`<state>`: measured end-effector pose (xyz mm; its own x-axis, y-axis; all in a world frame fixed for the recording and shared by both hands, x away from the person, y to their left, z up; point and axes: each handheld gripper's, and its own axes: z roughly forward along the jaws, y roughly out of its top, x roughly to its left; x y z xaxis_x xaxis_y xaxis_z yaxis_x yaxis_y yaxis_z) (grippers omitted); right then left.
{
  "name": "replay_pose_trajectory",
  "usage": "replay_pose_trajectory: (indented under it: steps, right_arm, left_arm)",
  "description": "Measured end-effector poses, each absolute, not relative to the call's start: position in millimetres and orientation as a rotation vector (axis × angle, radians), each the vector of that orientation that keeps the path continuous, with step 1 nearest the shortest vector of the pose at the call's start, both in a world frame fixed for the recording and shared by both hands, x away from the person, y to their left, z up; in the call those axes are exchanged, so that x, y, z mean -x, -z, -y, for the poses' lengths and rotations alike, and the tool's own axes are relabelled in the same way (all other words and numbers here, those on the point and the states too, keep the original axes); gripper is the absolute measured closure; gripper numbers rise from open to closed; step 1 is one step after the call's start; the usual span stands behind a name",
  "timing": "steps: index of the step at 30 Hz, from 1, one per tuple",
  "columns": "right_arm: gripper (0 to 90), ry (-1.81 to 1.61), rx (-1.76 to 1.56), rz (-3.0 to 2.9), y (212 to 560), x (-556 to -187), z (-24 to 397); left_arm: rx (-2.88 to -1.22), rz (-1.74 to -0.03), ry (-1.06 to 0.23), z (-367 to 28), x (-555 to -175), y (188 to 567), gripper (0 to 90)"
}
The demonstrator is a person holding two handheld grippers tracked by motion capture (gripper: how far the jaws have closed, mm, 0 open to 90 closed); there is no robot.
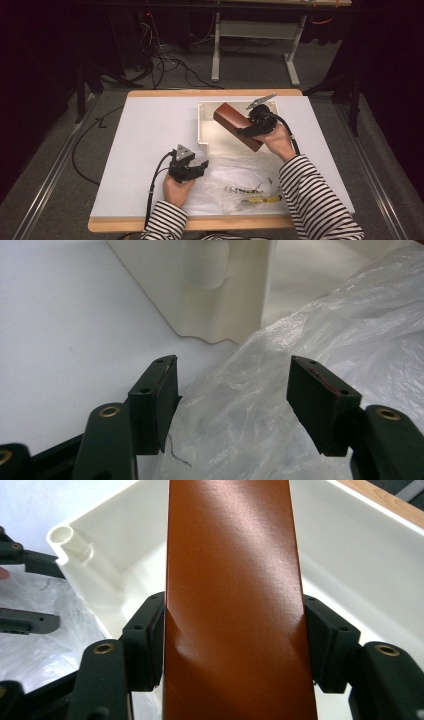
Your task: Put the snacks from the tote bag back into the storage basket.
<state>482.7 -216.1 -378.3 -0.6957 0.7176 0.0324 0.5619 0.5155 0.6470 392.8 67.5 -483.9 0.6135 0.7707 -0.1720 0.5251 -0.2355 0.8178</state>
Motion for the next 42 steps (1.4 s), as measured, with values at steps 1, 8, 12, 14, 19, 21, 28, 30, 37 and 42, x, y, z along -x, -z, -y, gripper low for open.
replay_pose_trajectory:
  steps: [1, 8, 12, 14, 19, 21, 28, 30, 37, 42]
  right_arm:
    - [37.0, -0.941, -1.091, -2.518, 379.3, -483.3, 215.6]
    - [36.9, -0.918, -1.096, -2.520, 385.1, -488.4, 214.5]
    - [36.9, -0.908, -1.102, -2.522, 387.8, -490.9, 213.4]
    - [36.9, -0.907, -1.108, -2.522, 389.0, -491.7, 212.5]
    - [36.9, -0.884, -1.103, -2.534, 395.1, -496.0, 209.5]
    - [36.9, -0.876, -1.111, -2.538, 397.7, -497.6, 207.9]
    - [36.9, -0.867, -1.127, -2.543, 404.9, -500.7, 204.3]
    - [36.8, -0.857, -1.136, -2.546, 407.1, -501.9, 203.0]
    - [36.8, -0.820, -1.148, -2.555, 413.5, -506.7, 200.9]
    - [36.8, -0.803, -1.169, -2.558, 416.0, -508.6, 198.6]
  left_arm:
    - [-1.911, -1.032, -0.332, -67.6, -392.8, 483.9, 37.9]
    - [-1.911, -1.031, -0.332, -68.0, -392.8, 483.8, 37.8]
    - [-1.910, -1.031, -0.331, -68.1, -392.8, 483.9, 37.8]
    - [-1.909, -1.030, -0.332, -68.3, -392.8, 483.8, 37.8]
    - [-1.907, -1.031, -0.331, -69.3, -392.6, 483.7, 37.8]
    - [-1.907, -1.030, -0.331, -69.3, -392.6, 483.7, 37.8]
    - [-1.906, -1.030, -0.331, -69.3, -392.6, 483.8, 37.8]
    - [-1.906, -1.030, -0.331, -69.3, -392.7, 483.8, 37.8]
    - [-1.906, -1.030, -0.328, -69.5, -392.7, 483.7, 37.7]
    - [-1.906, -1.030, -0.328, -69.5, -392.7, 483.7, 37.7]
